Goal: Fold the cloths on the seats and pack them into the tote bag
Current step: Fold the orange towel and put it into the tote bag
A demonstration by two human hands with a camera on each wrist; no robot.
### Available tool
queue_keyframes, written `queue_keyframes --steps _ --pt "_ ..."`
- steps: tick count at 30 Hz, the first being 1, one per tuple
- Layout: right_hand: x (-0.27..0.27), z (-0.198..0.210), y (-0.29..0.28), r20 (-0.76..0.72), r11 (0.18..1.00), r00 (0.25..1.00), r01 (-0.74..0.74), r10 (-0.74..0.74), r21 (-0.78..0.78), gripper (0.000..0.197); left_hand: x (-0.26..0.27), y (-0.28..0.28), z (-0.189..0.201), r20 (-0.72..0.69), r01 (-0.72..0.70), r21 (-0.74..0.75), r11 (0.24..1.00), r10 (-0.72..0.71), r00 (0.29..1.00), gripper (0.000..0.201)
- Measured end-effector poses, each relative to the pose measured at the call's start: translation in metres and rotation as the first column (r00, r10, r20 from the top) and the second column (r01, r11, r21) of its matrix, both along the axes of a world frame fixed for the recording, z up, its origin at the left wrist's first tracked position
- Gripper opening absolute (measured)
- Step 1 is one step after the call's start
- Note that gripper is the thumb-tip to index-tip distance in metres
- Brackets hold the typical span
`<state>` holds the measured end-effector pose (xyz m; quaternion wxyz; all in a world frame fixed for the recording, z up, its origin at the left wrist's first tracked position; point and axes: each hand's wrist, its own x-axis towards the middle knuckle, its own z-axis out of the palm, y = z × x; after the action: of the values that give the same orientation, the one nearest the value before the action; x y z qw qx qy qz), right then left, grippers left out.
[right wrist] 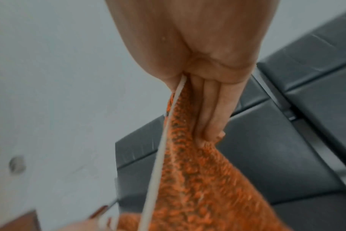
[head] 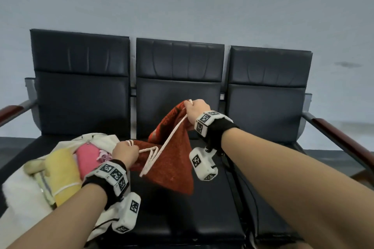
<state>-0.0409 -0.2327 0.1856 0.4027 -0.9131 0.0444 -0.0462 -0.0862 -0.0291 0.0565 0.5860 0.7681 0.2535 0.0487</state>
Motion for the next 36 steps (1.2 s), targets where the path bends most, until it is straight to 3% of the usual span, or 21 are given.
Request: queue_keyframes --steps 2,4,6,8,9,11,13,15,16,17,19,20,22,24,27,30,33,36 --pt "0.004 0.005 -0.004 -0.035 0.988 0.998 0.048 -0.044 0.147 0.045 0.009 0.014 -0.017 -0.065 -0.03 -0.079 0.996 0.025 0.998 0.021" --pt "0.009 0.009 -0.009 -0.071 0.966 0.996 0.074 -0.057 0.25 0.047 0.015 0.027 -0.031 -0.113 -0.061 -0.065 0.996 0.053 0.992 0.041" --pt "0.011 0.013 -0.015 -0.105 0.953 0.994 0.057 -0.027 0.298 0.046 0.015 0.034 -0.033 -0.183 -0.019 0.075 0.997 0.033 0.983 0.067" --pt "0.009 0.016 -0.02 -0.131 0.956 0.991 0.044 -0.005 0.29 0.046 -0.006 0.02 -0.004 -0.265 0.12 0.266 0.956 -0.047 0.963 0.059" --pt "0.007 0.016 -0.023 -0.138 0.955 0.99 0.032 0.01 0.294 0.045 -0.014 0.013 0.004 -0.3 0.2 0.378 0.904 -0.084 0.95 0.053" --pt "0.004 0.015 -0.02 -0.159 0.956 0.984 -0.031 0.081 0.291 0.044 -0.024 0.001 0.013 -0.381 0.352 0.615 0.706 -0.125 0.916 0.047" --pt "0.002 0.013 -0.012 -0.218 0.955 0.971 -0.03 0.097 0.294 0.049 -0.031 -0.008 0.016 -0.406 0.401 0.784 0.474 -0.097 0.909 0.047" --pt "0.005 0.01 -0.003 -0.258 0.938 0.962 0.006 0.089 0.346 0.054 -0.034 -0.014 0.022 -0.341 0.36 0.861 0.36 -0.116 0.933 0.046" --pt "0.003 0.012 0.0 -0.242 0.939 0.963 -0.028 0.117 0.342 0.052 -0.032 -0.017 0.022 -0.236 0.294 0.87 0.396 -0.189 0.953 0.044" --pt "0.002 0.014 0.002 -0.214 0.948 0.964 -0.087 0.157 0.307 0.046 -0.029 -0.021 0.021 -0.089 0.243 0.808 0.537 -0.297 0.951 0.044" --pt "-0.002 0.016 0.004 -0.172 0.953 0.954 -0.205 0.245 0.222 0.037 -0.027 -0.03 0.029 0.213 0.274 0.53 0.802 -0.439 0.873 0.063" --pt "-0.006 0.017 0.007 -0.17 0.945 0.942 -0.254 0.291 0.207 0.035 -0.025 -0.034 0.036 0.295 0.318 0.393 0.862 -0.446 0.845 0.071" --pt "-0.012 0.018 0.011 -0.164 0.926 0.918 -0.333 0.361 0.176 0.035 -0.022 -0.043 0.051 0.361 0.366 0.299 0.881 -0.459 0.812 0.049" --pt "-0.018 0.021 0.014 -0.141 0.922 0.915 -0.36 0.379 0.139 0.033 -0.017 -0.046 0.062 0.397 0.278 0.371 0.886 -0.422 0.815 0.025" --pt "-0.021 0.024 0.007 -0.111 0.912 0.907 -0.393 0.406 0.122 0.031 -0.015 -0.043 0.066 0.443 0.123 0.459 0.88 -0.346 0.827 0.026" --pt "-0.024 0.018 0.0 -0.123 0.896 0.889 -0.445 0.44 -0.008 0.035 -0.018 -0.041 0.07 0.554 -0.001 0.415 0.91 -0.252 0.793 0.022" --pt "-0.028 0.01 -0.002 -0.174 0.873 0.907 -0.417 0.383 -0.254 0.045 -0.02 -0.045 0.084 0.643 -0.045 0.387 0.921 -0.235 0.729 0.029" --pt "-0.03 -0.008 -0.005 -0.234 0.887 0.93 -0.348 0.284 -0.304 0.047 -0.02 -0.054 0.102 0.729 -0.063 0.353 0.933 -0.232 0.644 0.036"
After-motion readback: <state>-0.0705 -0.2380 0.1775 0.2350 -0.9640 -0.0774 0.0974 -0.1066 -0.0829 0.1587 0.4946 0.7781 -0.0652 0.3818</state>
